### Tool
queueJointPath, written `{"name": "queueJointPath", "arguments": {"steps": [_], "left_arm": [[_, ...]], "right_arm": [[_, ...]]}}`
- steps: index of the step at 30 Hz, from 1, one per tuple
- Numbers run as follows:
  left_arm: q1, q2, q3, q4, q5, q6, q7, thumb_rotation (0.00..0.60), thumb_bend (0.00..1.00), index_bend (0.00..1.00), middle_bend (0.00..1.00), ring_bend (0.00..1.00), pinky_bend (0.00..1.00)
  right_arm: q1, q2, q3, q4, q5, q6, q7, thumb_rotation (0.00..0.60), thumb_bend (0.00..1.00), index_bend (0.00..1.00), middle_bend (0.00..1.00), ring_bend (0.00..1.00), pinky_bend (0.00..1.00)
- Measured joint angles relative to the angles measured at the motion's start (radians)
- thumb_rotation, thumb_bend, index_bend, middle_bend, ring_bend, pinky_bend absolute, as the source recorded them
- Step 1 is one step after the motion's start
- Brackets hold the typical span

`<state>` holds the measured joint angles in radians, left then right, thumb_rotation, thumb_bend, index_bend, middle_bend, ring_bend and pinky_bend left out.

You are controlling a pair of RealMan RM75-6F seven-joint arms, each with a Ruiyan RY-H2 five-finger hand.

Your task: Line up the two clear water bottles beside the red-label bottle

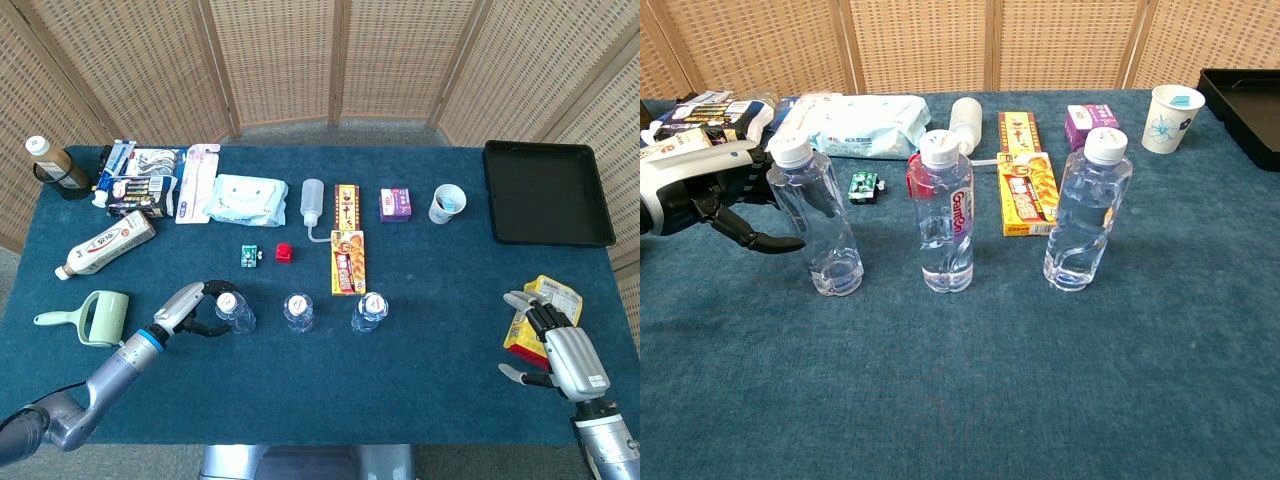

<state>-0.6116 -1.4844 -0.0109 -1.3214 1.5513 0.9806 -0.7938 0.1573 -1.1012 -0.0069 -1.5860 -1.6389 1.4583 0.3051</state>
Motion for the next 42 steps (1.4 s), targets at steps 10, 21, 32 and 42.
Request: {"name": "queueJointPath", "arguments": {"steps": [10, 21, 32, 42], "left_arm": [[-0.003, -0.012, 0.009, 0.008, -0.009, -0.005, 0.062, 0.6, 0.28, 0.42, 0.34, 0.23, 0.33], [-0.003, 0.009, 0.033, 0.021, 0.033, 0.032, 0.009, 0.6, 0.26, 0.02, 0.0, 0.0, 0.21], [0.021, 0.014, 0.032, 0.048, 0.035, 0.099, 0.031, 0.6, 0.26, 0.02, 0.0, 0.0, 0.19], [0.049, 0.07, 0.042, 0.039, 0.038, 0.145, -0.017, 0.6, 0.25, 0.0, 0.0, 0.0, 0.18]], "right_arm": [[-0.001, 0.001, 0.001, -0.004, 0.0, 0.0, -0.006, 0.6, 0.03, 0.14, 0.14, 0.12, 0.16], [0.0, 0.0, 0.001, -0.002, -0.002, -0.002, -0.005, 0.6, 0.03, 0.14, 0.14, 0.12, 0.16], [0.001, 0.001, 0.0, -0.004, -0.005, -0.004, -0.007, 0.6, 0.03, 0.14, 0.14, 0.12, 0.16], [-0.003, 0.005, -0.001, -0.007, -0.009, 0.005, -0.005, 0.6, 0.03, 0.14, 0.14, 0.12, 0.16]]}}
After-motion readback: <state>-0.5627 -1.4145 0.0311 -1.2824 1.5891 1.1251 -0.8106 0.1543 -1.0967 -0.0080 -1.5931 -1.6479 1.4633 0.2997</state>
